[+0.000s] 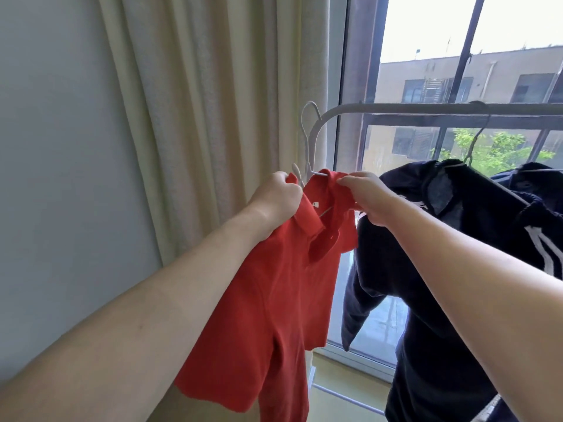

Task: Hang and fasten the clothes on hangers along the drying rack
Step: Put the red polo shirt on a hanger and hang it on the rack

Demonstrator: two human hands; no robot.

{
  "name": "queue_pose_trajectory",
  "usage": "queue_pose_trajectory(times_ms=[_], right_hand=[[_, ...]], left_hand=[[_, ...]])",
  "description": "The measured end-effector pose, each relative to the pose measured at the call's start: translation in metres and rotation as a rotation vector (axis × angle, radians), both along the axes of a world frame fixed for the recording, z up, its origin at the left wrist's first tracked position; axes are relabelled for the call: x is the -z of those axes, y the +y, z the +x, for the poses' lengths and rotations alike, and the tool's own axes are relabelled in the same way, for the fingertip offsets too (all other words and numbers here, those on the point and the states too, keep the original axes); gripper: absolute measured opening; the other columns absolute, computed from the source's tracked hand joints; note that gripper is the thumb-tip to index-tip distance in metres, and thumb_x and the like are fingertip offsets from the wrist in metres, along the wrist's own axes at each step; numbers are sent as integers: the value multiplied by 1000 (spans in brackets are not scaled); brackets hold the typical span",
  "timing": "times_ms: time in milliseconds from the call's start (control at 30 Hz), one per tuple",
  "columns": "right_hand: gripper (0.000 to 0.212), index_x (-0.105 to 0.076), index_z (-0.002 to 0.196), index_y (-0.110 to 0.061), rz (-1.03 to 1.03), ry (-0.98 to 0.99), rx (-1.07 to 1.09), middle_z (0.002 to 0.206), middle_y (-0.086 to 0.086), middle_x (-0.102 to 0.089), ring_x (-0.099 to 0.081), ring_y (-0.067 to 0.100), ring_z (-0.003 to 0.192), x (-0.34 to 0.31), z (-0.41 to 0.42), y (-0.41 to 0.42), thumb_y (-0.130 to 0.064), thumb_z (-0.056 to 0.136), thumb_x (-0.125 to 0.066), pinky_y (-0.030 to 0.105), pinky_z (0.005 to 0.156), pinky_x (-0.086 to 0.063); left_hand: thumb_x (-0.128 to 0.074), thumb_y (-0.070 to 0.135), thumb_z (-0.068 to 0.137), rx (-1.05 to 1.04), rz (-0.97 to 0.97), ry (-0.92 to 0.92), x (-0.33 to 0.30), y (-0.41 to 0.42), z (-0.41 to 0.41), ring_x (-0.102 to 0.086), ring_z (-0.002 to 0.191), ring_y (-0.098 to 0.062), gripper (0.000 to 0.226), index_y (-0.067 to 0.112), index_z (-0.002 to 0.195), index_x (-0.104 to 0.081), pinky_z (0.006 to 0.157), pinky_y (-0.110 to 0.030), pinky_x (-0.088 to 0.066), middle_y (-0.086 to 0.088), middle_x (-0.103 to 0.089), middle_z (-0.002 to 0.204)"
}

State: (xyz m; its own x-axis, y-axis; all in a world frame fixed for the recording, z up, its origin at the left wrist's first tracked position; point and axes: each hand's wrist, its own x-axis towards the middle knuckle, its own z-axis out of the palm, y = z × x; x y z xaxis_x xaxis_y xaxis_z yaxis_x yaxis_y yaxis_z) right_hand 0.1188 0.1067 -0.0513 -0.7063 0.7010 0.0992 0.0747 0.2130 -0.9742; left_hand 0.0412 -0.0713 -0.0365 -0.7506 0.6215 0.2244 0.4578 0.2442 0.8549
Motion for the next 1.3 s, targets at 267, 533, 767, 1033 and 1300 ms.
queue_pose_trajectory(times_ms=[267,533,767,1033,1300], right_hand=[[20,-65,103,4,-37,56,-47,87,15,-61,-59,26,79,-3,-23,59,0,92,-48,42,80,-51],[23,-66,79,-7,6,120,-83,75,14,-61,-58,27,75,-20,-47,104,0,87,-45,38,68,-47],[25,-64,74,-10,-13,142,-103,83,14,-58,-55,25,78,-33,-59,136,-1,79,-41,38,70,-44],[27,-55,76,-7,-84,133,-85,63,5,-54,-54,15,62,-29,-71,157,6,90,-37,27,61,-44],[28,-53,69,-7,-105,162,-68,60,5,-53,-52,16,58,-29,-65,165,5,90,-39,26,59,-42]], left_hand=[[-45,13,89,-167,-26,158,4,68,6,-58,80,-22,19,13,98,-62,73,-34,-47,4,-60,81],[-46,18,97,-272,-83,253,-16,123,0,-58,99,-30,7,14,98,-53,75,-30,-37,-3,-57,96],[-46,20,97,-325,-112,235,-34,159,-5,-58,108,-32,23,8,113,-58,79,-30,-39,-12,-63,117],[-45,21,99,-336,-135,256,-35,172,-4,-57,109,-31,22,8,114,-56,80,-30,-37,-11,-61,119],[-45,22,98,-316,-200,310,-40,176,12,-56,114,-34,21,10,113,-53,94,-39,-44,-12,-61,120]])
